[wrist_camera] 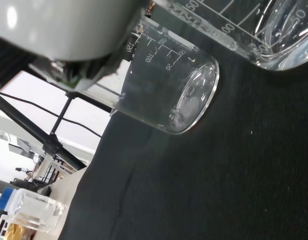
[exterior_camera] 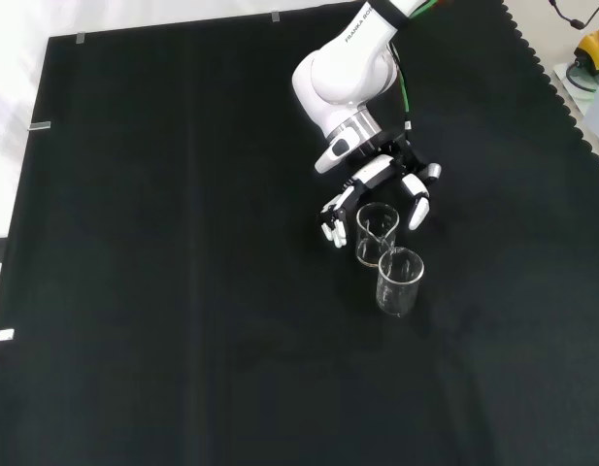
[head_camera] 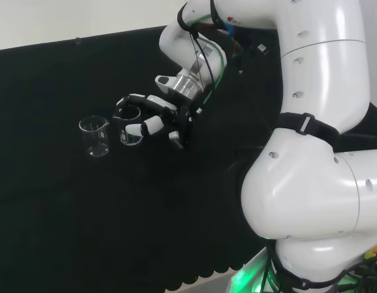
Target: Pick up the beaker on the right.
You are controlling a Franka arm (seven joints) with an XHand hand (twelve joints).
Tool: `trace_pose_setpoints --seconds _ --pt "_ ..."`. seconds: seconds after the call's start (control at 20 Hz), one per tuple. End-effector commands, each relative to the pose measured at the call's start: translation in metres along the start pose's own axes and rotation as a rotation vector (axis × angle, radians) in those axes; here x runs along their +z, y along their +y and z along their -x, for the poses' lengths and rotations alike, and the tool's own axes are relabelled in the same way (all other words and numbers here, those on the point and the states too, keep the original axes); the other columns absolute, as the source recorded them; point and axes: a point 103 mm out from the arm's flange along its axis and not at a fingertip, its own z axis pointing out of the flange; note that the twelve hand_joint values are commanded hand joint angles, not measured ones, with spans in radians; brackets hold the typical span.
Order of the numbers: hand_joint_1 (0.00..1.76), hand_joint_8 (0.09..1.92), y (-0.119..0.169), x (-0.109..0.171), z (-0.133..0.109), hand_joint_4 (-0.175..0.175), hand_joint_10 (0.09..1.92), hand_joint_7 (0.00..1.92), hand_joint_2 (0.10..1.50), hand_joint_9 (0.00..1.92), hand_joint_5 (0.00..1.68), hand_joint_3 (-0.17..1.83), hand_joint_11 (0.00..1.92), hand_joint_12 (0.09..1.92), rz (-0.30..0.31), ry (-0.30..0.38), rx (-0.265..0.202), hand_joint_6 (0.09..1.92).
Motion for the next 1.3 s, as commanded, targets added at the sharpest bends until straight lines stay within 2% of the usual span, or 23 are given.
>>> trace_pose_setpoints --seconds 0.05,0.25,0.65,1.3 --pt "0.97 0.73 0.0005 0.0010 0.0003 -0.048 0.59 0.37 0.27 0.43 0.19 1.05 0.00 1.20 -0.002 0.003 -0.004 0.85" --pt "0.97 0.74 0.0018 0.0018 0.0004 -0.047 0.59 0.38 0.27 0.44 0.20 1.06 0.00 1.20 -0.004 -0.002 -0.004 0.85" --pt "0.98 0.75 0.0096 0.0032 0.0008 -0.041 0.60 0.41 0.27 0.45 0.23 1.05 0.00 1.21 -0.061 -0.015 -0.015 0.85" --pt "0.99 0.75 0.0090 0.0051 0.0036 -0.032 0.61 0.46 0.27 0.48 0.28 1.06 0.00 1.23 -0.057 -0.023 -0.011 0.88"
